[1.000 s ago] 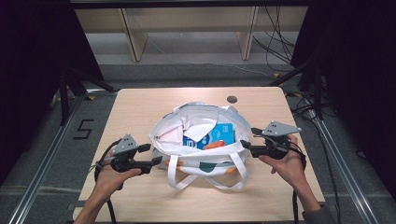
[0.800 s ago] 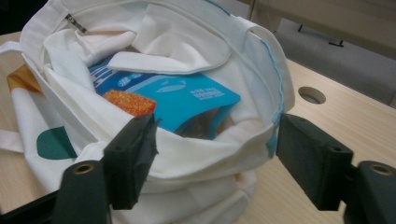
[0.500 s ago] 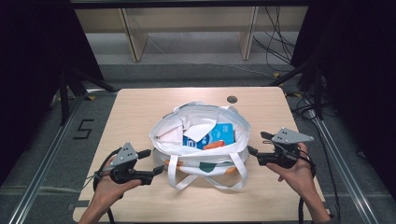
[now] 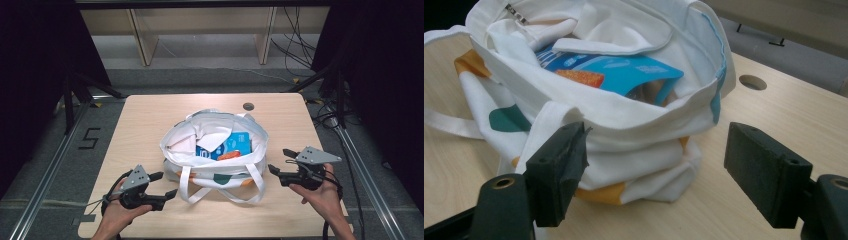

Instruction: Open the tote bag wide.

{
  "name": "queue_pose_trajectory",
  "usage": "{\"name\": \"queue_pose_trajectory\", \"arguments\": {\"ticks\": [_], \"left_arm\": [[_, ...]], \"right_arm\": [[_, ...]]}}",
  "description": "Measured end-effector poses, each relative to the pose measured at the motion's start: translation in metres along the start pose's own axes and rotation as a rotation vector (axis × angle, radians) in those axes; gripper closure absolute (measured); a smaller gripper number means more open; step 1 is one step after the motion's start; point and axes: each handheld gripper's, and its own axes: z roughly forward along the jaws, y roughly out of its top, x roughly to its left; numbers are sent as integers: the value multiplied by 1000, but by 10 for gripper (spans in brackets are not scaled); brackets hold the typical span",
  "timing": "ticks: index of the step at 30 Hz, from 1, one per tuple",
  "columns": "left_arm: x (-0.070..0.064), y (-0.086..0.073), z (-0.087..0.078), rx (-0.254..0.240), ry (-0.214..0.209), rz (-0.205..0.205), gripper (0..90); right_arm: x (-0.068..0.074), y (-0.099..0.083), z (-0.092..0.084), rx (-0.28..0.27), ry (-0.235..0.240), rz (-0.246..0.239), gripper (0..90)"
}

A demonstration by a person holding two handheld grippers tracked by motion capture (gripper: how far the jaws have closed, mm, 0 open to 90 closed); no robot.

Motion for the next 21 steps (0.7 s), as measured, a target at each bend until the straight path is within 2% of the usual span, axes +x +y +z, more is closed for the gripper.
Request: {"name": "queue_pose_trajectory", "arguments": {"ticks": [3,4,5,6,7,8,9,10,11,12,13,14,15,16,17,19,20,21], "left_arm": [[-2,-6,0,-8,0,-12,236],[-2,-8,-1,1,1,-4,236],[-2,-10,-1,5,2,-9,236],[-1,-12,0,-2,-4,6,236],[-2,-14,-1,8,5,3,235],[-3,-16,0,9,3,-9,235],[-4,-18,0,0,-4,-25,234],[-3,-19,-1,16,3,-5,234],[-4,-20,0,10,-3,-16,233],[-6,-21,0,9,4,-18,233],[-6,-23,0,18,6,-13,232],[-6,-24,0,14,-2,-9,232],[-6,-25,0,17,-1,-1,232],[-8,-26,0,17,-3,-17,232],[-8,-26,0,18,-2,-6,231],[-9,-28,0,21,3,-11,229],[-10,-29,1,19,1,-15,228],[-10,-30,1,14,3,-16,227]], "right_arm": [[4,-7,-2,14,-10,-5,256],[4,-9,-2,10,-3,-13,256],[7,-12,-4,11,0,5,256],[9,-15,-5,9,-6,7,257],[7,-17,-4,2,-13,-27,257],[8,-20,-6,6,-17,-34,256],[10,-23,-7,19,-12,-12,257],[12,-25,-7,21,-14,0,257],[13,-27,-7,26,-3,9,257],[11,-29,-7,17,-15,-21,257],[13,-32,-8,20,-16,4,257],[12,-34,-8,28,-12,4,257],[11,-36,-8,13,-14,-7,257],[13,-38,-9,26,-12,9,257],[13,-40,-10,22,-16,12,257],[14,-45,-9,21,-17,3,257],[17,-47,-10,39,-11,37,256],[15,-48,-9,23,-15,-15,257]]}}
